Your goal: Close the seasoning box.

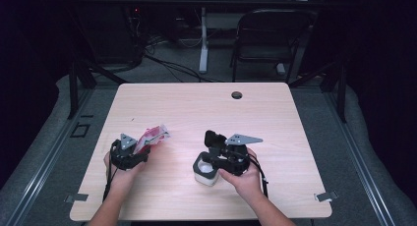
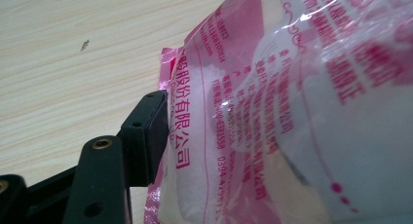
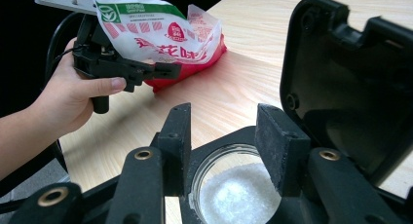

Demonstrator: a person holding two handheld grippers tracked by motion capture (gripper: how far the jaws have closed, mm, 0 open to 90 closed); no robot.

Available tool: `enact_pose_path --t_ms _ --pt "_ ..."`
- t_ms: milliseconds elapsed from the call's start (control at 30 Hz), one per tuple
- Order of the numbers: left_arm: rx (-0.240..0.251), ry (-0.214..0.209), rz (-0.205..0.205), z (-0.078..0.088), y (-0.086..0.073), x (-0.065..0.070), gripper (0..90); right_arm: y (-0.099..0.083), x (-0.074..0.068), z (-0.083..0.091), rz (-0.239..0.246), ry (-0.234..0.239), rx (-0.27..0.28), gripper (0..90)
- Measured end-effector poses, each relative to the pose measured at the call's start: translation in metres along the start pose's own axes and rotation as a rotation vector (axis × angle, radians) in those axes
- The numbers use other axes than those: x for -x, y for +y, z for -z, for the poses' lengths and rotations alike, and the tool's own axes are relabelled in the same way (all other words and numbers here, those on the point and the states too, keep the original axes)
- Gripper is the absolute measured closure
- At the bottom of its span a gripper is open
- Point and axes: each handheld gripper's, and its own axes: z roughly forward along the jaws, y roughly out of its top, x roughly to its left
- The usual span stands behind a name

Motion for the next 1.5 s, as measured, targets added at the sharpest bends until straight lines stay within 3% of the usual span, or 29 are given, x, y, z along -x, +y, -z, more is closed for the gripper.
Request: enact_pose_path --t_ms 167,233,500,633,933,1100,1500 --pt "-0.002 -0.034 0.023 0.006 0.006 0.002 39.5 0.000 0.001 0.001 0.001 0.002 -0.009 57.2" --pt "-0.010 -0.044 0.014 0.009 0.007 0.005 39.4 0.001 0.001 0.001 0.000 0.004 -0.005 57.0" --pt "-0.046 -0.096 -0.072 0.013 0.009 0.015 39.5 0.001 0.004 0.004 -0.010 0.003 -0.011 56.8" --pt "-0.053 -0.130 -0.091 0.011 0.007 0.021 40.9 -0.001 0.005 0.006 -0.016 0.002 -0.011 56.5" --pt "-0.053 -0.141 -0.174 0.009 0.001 0.029 44.5 -0.002 0.004 0.009 -0.014 0.009 -0.011 56.2" --pt "-0.055 -0.168 -0.161 0.008 -0.001 0.028 45.1 -0.002 0.003 0.007 -0.014 0.011 -0.014 55.9" --pt "-0.070 -0.195 -0.187 0.009 -0.004 0.034 38.4 -0.002 0.003 0.006 -0.013 0.021 -0.018 55.5"
